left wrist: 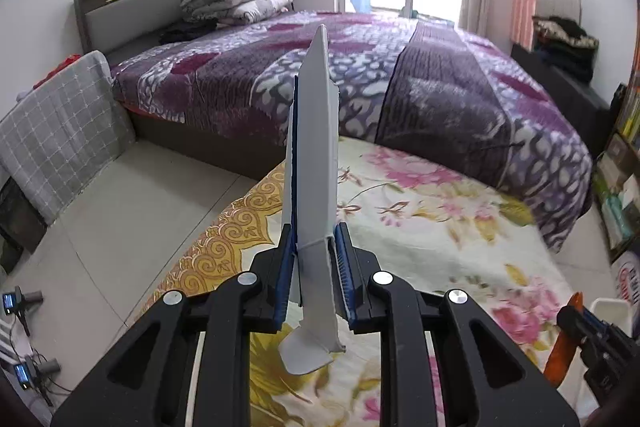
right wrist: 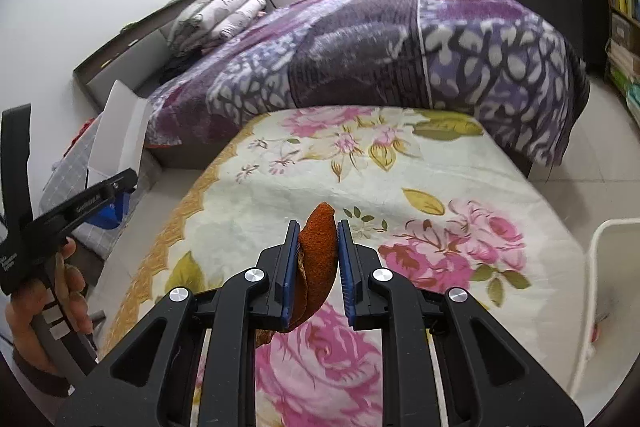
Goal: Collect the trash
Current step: 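Grasp the orange peel with the right gripper while the left holds the card box, then carry the orange peel over the bin and open the right gripper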
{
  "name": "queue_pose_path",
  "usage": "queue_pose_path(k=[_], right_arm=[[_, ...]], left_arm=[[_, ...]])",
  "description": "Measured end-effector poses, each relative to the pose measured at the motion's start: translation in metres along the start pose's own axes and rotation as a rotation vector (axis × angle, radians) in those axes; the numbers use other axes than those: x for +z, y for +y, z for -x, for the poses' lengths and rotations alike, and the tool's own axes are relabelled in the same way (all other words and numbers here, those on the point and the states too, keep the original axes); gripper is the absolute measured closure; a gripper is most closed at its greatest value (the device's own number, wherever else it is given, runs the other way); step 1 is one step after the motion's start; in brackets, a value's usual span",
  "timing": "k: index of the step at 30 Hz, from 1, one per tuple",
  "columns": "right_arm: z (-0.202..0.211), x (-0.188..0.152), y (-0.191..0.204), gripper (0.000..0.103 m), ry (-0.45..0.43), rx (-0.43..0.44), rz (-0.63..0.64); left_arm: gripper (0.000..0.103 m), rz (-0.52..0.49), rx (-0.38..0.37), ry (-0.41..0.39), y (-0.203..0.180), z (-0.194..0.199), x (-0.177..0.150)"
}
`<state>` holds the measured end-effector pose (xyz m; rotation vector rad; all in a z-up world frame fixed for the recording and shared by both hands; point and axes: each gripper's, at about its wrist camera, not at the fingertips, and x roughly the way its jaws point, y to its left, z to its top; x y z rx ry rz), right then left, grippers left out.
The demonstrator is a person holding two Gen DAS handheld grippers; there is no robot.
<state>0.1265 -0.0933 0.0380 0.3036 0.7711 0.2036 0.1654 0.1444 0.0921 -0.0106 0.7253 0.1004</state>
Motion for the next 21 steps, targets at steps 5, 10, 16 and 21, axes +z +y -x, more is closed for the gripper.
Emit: queue_pose_path(k=[5,10,16,21], right_arm=[[0.034,0.000,-0.001,0.085,-0.023,0.013,0.036],[0.065,-0.002,-0.011,0.085,-0.046,0.041,0.026],[0.085,-0.012,-0.033,0.085,-0.065,0.023,0.023],[0.092,-0.022,-0.063,0.085,-0.074,-0.009,-0.020]], left_arm=[[0.082,0.015,-0.010,-0.008,-0.018,0.029,-0.013],[0.082,0.050,-0.043,0.011,-0.035,0.052,-0.030],[0.082,0.066,-0.086,0.033,-0.064,0.066,-0.054],[0.082,0.047,-0.103,0.033,-0.091,0.068,-0.070]])
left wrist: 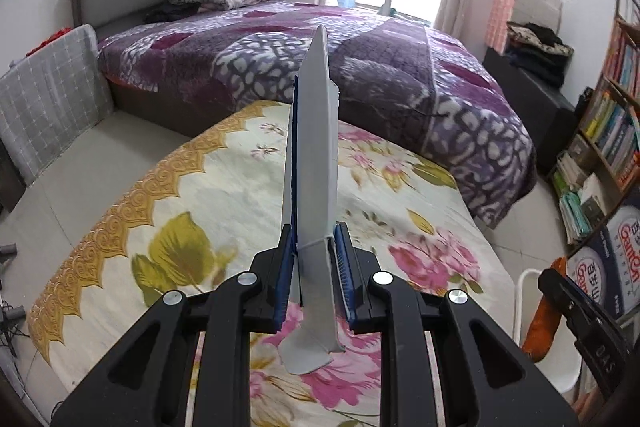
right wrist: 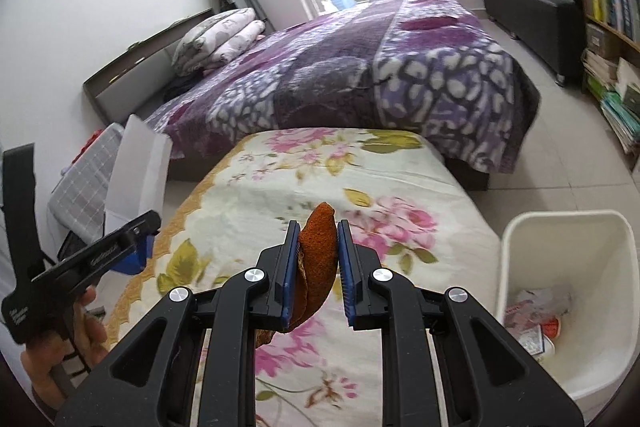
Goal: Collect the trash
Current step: 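Carry the orange peel over the bin and open the right gripper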
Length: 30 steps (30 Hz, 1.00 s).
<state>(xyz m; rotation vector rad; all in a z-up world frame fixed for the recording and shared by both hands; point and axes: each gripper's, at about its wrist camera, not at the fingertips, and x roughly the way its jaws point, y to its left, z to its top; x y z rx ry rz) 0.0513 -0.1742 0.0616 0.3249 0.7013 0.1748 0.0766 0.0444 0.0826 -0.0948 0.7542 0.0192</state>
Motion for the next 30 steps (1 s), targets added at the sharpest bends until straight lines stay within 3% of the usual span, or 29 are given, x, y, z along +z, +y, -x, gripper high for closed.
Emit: queue_pose_path(k=[12,26,29,30], right_arm=[[0.023,0.009,-0.061,0.085,-0.048,-0.077,-0.109],[0.060,0.015,-0.132,0.085,-0.051,-0.230,-0.216],[0.069,0.013,-0.146,0.081,-0.049,-0.288,-0.234],[0.071,0.013,-0.149,0.075,-0.048,-0.299,-0.239]], left_arm=[[0.082,-0.072,-0.091,0.017,-0.065,-0.004,-0.006],[0.082,-0.187,-0.161,0.054,-0.131,-0.008,-0.028],[0.082,-0.212,-0.176,0.057,-0.145,-0.007,-0.033],[0.082,-0.224,-0.185,0.060,-0.151,-0.007,-0.035]])
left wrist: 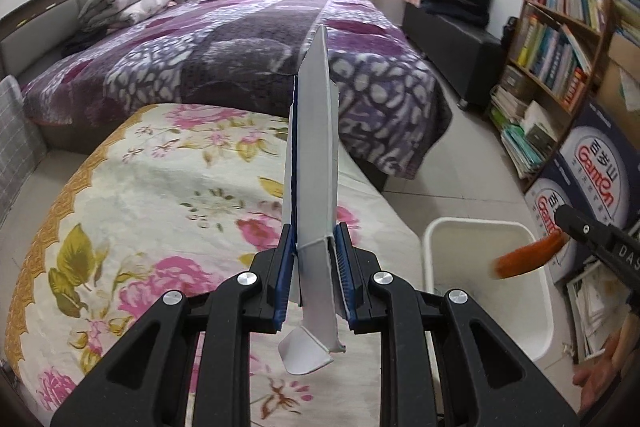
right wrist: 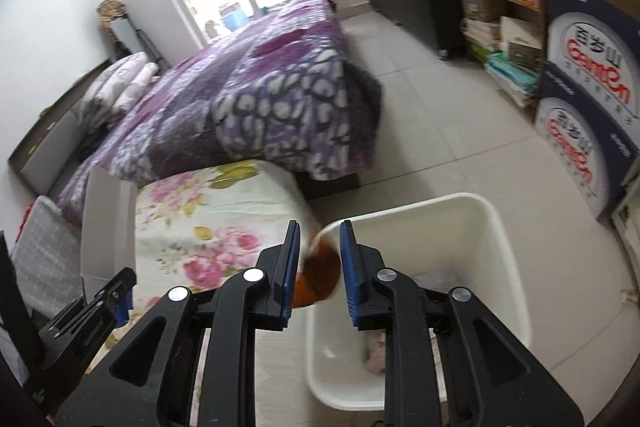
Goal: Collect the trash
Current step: 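Carry the orange peel over the bin and open the right gripper, then move the white card box over the bin and open the left gripper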
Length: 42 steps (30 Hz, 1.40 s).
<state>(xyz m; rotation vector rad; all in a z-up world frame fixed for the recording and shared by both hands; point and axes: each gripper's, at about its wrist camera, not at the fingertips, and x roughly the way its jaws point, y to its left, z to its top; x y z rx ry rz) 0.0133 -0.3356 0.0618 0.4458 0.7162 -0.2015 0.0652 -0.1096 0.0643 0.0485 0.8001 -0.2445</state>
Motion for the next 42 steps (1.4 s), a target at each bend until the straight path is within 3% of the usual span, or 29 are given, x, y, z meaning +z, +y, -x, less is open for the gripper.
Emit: queue_pose_path(k=[1,3,5,7,16,23,25,26,28,30,35,42], right_arm=[[0.002,0.001,-0.006,0.059,-0.002,-0.016,-0.014],[0.007,0.002,-0.020,0.044,-0.015,-0.042,-0.049],[0.011,0.004,-0.030,0.042,-0.023,-0.056,-0.067],[0.014,0.005,-0.041,0.031,-0.033,-0.073,-0.084],[0.035,0.009,-0.076,0.009,-0.068,-0.137,-0.117],[0.048,0.010,-0.098,0.007,-0.092,-0.176,-0.154],[0.051,0.009,-0.105,0.007,-0.098,-0.180,-0.175],[0.052,0.009,-0.108,0.007,-0.100,-0.182,-0.182],[0.054,0.009,-0.113,0.007,-0.104,-0.186,-0.192],[0.057,0.009,-0.116,0.007,-0.113,-0.192,-0.200],[0.060,0.007,-0.111,0.007,-0.139,-0.207,-0.182],[0.064,-0.007,-0.075,0.007,-0.190,-0.281,-0.039]], left_arm=[[0.082,-0.007,-0.006,0.002,-0.004,-0.001,0.000],[0.082,-0.025,-0.021,0.007,-0.014,-0.002,-0.001],[0.082,-0.038,-0.034,0.012,-0.024,-0.005,-0.002],[0.082,-0.049,-0.049,0.021,-0.032,-0.007,-0.004],[0.081,-0.121,-0.146,0.074,-0.079,-0.017,-0.015],[0.077,-0.172,-0.282,0.148,-0.120,-0.031,-0.026],[0.065,-0.180,-0.324,0.171,-0.130,-0.034,-0.028],[0.052,-0.180,-0.339,0.175,-0.133,-0.036,-0.029],[0.039,-0.170,-0.353,0.171,-0.134,-0.036,-0.030],[0.039,-0.161,-0.368,0.177,-0.134,-0.037,-0.030],[0.037,-0.128,-0.331,0.160,-0.121,-0.029,-0.026],[0.017,-0.126,-0.124,0.008,-0.100,0.003,-0.024]])
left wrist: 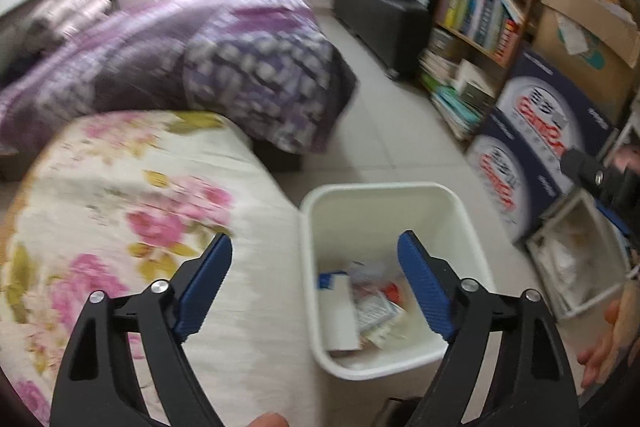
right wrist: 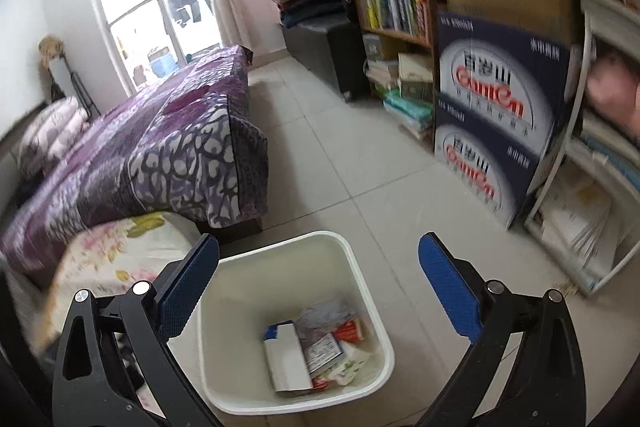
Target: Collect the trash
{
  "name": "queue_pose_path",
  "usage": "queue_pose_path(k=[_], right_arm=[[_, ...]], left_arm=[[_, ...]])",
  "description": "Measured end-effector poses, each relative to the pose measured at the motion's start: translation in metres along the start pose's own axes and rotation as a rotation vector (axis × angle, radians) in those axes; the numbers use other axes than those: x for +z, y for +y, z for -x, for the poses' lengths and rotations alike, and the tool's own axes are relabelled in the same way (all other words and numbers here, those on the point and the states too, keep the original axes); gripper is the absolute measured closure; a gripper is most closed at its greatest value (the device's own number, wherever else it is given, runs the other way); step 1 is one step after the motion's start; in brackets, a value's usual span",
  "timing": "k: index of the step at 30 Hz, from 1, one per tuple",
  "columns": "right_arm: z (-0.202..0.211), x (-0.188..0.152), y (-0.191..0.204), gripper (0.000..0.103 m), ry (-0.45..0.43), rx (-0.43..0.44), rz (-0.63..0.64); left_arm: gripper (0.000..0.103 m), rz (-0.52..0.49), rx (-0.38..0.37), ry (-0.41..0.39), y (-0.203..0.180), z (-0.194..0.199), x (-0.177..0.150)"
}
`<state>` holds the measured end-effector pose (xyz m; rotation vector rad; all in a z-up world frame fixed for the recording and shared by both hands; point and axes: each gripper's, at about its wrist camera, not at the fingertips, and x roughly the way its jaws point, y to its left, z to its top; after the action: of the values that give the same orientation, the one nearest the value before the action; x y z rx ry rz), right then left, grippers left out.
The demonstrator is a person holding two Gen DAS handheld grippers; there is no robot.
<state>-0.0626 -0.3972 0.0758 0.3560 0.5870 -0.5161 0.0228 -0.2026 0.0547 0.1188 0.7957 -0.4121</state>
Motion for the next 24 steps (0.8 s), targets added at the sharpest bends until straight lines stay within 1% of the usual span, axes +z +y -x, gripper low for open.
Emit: queue_pose_path(k=[1,2,4,8,15,20,24], right_arm=[[0.005,-0.006,0.010,0.007,-0.027,-0.030,0.041],[0.008,-0.009,0.014,0.007,-0.042,-0.046,0.061],[0.014,-0.018,0.026,0.007,-0.071,-0.088,0.106],[0.020,-0.030,0.039,0.007,-0.082,-0.110,0.130],[0.023,-0.044,0.052,0.007,-0.071,-0.065,0.159],[0.026,-0.049,0.058,0.007,-0.090,-0.024,0.144],[0.025,-0.050,0.060,0.007,-0.088,-0.019,0.133]], left_arm=[[0.016,0.000,0.030,-0.022,0.003,0.005,-0.001],[0.012,0.000,0.071,-0.055,0.006,0.013,-0.003],[0.009,-0.003,0.130,-0.104,0.010,0.024,-0.006],[0.007,0.003,0.226,-0.159,0.022,0.040,-0.012],[0.007,0.022,0.302,-0.171,0.038,0.050,-0.019],[0.007,0.033,0.321,-0.165,0.042,0.050,-0.021],[0.007,0.043,0.344,-0.157,0.044,0.049,-0.023]])
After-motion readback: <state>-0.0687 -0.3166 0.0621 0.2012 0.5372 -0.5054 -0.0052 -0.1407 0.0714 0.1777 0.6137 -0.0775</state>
